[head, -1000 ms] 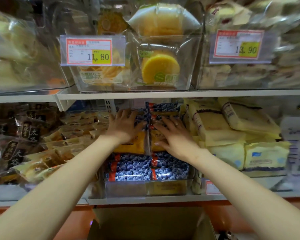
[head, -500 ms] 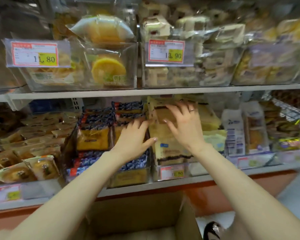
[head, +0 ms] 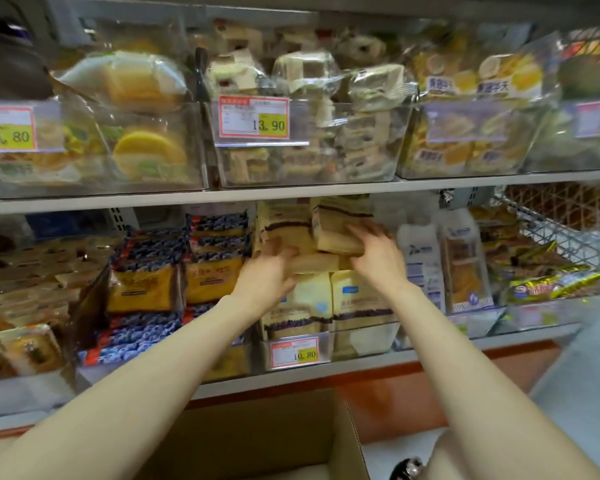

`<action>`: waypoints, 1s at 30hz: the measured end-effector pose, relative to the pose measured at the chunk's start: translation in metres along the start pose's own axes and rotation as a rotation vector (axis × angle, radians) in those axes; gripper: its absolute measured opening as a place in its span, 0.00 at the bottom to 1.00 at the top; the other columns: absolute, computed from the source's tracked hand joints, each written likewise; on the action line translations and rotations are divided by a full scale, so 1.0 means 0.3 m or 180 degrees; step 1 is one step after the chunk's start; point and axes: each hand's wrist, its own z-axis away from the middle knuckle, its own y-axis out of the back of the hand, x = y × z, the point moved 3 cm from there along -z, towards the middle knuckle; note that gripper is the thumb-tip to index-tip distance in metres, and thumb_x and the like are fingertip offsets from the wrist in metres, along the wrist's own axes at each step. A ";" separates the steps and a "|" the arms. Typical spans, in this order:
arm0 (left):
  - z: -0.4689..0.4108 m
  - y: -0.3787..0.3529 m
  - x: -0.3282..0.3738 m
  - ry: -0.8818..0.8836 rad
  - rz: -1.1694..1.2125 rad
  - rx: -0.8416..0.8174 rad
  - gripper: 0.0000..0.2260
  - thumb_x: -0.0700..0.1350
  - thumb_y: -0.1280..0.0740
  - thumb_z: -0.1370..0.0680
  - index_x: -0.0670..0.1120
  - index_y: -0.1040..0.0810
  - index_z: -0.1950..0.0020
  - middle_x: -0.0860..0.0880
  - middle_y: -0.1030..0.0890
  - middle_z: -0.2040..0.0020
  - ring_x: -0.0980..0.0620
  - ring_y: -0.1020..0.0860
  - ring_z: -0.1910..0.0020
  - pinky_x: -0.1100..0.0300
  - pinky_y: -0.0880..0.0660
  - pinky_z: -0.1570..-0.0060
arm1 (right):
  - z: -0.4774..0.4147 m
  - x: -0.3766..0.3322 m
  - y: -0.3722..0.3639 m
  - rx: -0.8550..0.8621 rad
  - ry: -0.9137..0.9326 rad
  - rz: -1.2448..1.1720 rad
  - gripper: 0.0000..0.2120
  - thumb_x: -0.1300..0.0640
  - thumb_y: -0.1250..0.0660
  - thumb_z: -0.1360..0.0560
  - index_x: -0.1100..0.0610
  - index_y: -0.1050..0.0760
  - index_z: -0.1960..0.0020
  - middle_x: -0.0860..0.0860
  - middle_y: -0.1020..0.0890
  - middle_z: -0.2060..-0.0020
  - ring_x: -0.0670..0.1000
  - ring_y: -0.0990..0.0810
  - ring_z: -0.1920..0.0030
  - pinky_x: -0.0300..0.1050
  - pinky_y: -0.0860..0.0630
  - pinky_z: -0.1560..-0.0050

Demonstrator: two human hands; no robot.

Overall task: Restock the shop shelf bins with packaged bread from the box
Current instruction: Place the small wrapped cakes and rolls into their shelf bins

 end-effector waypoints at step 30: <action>0.036 0.047 -0.025 0.0204 0.0377 0.0182 0.31 0.68 0.49 0.24 0.52 0.40 0.27 0.47 0.33 0.29 0.45 0.35 0.30 0.45 0.40 0.31 | 0.083 -0.066 0.031 0.0311 0.0593 -0.0526 0.26 0.65 0.35 0.28 0.46 0.27 0.33 0.50 0.29 0.30 0.54 0.31 0.32 0.49 0.35 0.32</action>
